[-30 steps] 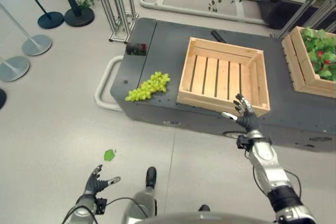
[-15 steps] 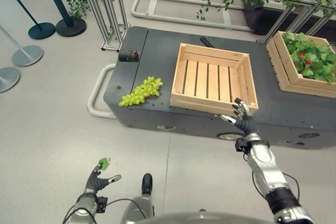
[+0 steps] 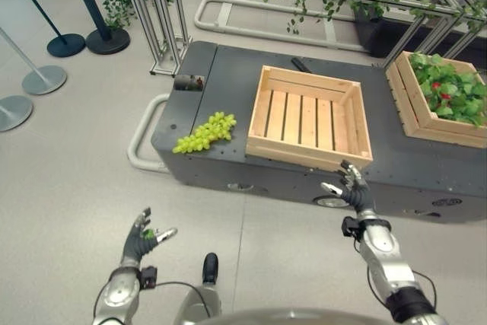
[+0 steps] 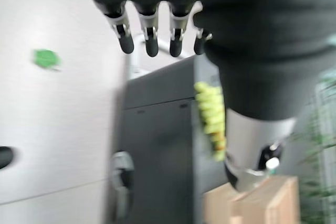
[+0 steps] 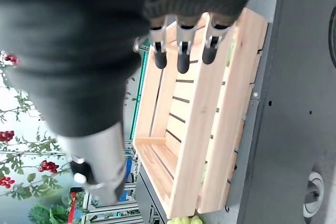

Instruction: Pick up the fruits from the basket on one side to the basket on the other side

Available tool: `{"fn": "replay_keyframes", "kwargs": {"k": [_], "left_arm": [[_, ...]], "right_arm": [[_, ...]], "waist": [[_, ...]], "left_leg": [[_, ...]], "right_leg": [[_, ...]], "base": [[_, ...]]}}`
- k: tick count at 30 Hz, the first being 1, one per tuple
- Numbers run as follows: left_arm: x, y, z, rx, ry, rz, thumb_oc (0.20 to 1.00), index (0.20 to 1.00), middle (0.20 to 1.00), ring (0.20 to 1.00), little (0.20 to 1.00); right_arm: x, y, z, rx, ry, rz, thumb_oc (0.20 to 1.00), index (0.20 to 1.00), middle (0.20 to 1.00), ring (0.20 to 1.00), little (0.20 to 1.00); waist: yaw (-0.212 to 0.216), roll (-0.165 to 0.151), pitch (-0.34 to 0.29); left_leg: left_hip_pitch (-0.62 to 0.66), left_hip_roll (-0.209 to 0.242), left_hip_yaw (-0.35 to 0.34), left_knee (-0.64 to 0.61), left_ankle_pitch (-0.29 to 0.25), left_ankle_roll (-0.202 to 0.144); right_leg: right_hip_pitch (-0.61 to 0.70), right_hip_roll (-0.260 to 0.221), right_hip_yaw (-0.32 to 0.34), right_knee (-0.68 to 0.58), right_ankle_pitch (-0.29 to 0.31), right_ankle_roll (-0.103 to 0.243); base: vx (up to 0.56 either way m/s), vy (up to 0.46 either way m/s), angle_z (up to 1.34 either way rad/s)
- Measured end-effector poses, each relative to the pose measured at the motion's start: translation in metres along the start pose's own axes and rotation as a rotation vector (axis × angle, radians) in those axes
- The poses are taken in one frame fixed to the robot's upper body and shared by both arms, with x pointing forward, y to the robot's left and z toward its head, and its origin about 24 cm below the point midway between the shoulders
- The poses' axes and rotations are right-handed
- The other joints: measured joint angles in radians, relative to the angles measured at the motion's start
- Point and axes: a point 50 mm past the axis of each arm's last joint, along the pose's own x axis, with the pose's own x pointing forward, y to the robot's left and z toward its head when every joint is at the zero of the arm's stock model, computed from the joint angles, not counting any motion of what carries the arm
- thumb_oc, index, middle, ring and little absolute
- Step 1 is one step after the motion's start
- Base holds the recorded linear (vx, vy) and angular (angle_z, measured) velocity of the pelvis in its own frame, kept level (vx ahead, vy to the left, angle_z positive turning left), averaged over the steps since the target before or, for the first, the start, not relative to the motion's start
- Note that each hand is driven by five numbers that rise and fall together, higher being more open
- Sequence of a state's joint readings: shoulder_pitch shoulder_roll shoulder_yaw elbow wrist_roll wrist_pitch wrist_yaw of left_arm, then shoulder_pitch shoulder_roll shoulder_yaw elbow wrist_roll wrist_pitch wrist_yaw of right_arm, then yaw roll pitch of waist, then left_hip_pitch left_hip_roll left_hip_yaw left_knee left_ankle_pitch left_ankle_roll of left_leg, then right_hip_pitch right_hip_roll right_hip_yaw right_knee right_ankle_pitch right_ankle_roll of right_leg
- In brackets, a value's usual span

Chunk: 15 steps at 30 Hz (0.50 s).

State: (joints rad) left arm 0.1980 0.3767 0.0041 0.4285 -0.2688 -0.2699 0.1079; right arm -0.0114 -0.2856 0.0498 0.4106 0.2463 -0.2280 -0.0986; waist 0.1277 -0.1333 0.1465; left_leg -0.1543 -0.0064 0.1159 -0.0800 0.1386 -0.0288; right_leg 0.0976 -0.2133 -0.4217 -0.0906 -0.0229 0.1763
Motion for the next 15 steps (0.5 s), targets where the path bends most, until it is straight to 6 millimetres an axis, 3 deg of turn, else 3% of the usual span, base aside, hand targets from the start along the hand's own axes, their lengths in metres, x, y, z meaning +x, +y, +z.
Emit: {"fn": "replay_keyframes", "kwargs": {"k": [4,15], "left_arm": [[0.005,-0.001,0.025,-0.068,-0.110,0.002,1.000,1.000,1.000,1.000,1.000],[0.004,-0.009,0.037,-0.163,-0.158,-0.041,1.000,1.000,1.000,1.000,1.000]], "right_arm": [[-0.004,-0.001,-0.003,-0.004,0.010,0.003,1.000,1.000,1.000,1.000,1.000],[-0.008,0.000,-0.009,-0.009,0.038,0.024,1.000,1.000,1.000,1.000,1.000]], "waist": [[0.001,0.003,-0.002],[0.007,0.007,-0.003]], "left_leg": [[-0.014,0.000,-0.013,0.003,0.004,-0.003],[-0.014,-0.003,-0.020,0.003,0.004,-0.003]], "right_leg": [[-0.001,0.005,-0.002,0.000,-0.008,0.000],[0.002,0.004,-0.010,0.000,-0.009,0.000]], "base": [[0.00,-0.018,0.13],[0.00,-0.002,0.01]]}}
